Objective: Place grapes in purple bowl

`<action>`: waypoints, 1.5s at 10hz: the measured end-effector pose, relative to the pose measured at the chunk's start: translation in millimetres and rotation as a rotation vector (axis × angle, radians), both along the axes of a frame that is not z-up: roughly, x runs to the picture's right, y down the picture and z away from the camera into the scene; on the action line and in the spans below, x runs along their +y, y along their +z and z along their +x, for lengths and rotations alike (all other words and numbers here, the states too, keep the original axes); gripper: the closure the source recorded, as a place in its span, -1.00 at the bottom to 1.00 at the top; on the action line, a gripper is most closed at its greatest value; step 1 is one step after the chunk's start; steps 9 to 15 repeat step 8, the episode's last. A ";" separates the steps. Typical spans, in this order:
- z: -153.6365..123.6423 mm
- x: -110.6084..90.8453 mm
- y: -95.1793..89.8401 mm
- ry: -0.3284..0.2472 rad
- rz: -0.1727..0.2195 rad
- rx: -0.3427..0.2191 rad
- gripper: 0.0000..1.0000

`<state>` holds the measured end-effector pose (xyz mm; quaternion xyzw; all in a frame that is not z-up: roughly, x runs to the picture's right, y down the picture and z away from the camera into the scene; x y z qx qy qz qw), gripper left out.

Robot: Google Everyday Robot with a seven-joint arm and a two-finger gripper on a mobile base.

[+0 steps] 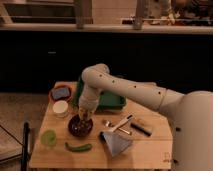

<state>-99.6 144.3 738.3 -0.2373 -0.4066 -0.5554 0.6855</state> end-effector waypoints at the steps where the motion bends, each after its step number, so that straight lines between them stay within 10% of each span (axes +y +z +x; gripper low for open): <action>1: -3.5 -3.9 2.5 -0.002 0.001 -0.006 -0.57; 15: -9.4 -14.3 15.7 -0.004 -0.014 -0.015 -0.60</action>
